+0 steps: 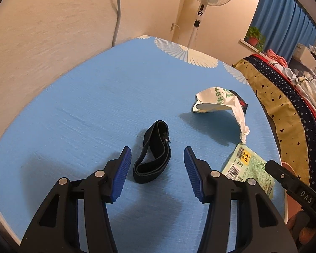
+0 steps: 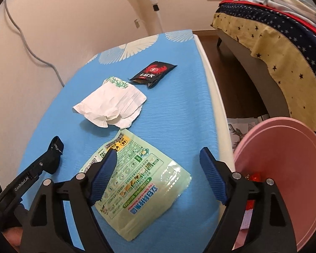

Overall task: Collect trash
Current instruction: 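Grasp the black strap with the left tool while the right tool grasps the green printed package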

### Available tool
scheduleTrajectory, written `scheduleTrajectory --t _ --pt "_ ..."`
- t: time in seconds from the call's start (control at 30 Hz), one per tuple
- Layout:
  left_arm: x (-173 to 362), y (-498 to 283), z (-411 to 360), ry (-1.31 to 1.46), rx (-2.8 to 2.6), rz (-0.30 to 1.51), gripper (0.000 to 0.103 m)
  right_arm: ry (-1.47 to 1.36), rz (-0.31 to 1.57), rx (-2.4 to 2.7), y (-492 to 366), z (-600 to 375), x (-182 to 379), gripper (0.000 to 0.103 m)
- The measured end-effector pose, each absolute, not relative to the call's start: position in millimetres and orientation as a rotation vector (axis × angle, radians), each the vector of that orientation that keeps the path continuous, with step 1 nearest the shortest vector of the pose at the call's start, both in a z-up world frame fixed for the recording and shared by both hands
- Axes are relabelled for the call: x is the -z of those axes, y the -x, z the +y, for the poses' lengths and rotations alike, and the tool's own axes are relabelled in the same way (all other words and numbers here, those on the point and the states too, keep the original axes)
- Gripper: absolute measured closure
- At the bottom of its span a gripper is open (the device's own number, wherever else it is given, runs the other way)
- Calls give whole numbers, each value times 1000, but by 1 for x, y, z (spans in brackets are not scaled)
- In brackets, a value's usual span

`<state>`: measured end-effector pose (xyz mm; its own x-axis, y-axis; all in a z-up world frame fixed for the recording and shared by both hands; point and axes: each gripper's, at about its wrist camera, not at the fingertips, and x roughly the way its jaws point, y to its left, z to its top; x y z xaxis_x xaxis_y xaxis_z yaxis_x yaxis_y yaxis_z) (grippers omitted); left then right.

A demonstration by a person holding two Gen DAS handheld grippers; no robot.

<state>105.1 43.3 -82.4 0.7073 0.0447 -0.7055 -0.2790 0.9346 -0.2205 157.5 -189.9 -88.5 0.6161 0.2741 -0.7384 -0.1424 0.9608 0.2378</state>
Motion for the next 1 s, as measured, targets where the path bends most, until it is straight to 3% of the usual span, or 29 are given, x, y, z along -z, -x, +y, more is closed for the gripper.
scheduleTrajectory --t 0.27,0.33,0.47,0.77,1.0 --pt "86 -111 49 331 -180 797 55 -139 899 -275 -166 -184 94 23" --pt "87 -112 48 331 -169 804 74 -131 903 -286 -166 -183 94 24" --pt "84 -109 42 311 -146 802 89 -120 918 -314 -162 -181 93 30" --pt "78 -88 12 252 -68 798 90 -169 952 -370 -147 -188 93 48" --pt "80 -76 6 262 -25 813 90 -208 966 -428 -130 -190 90 76"
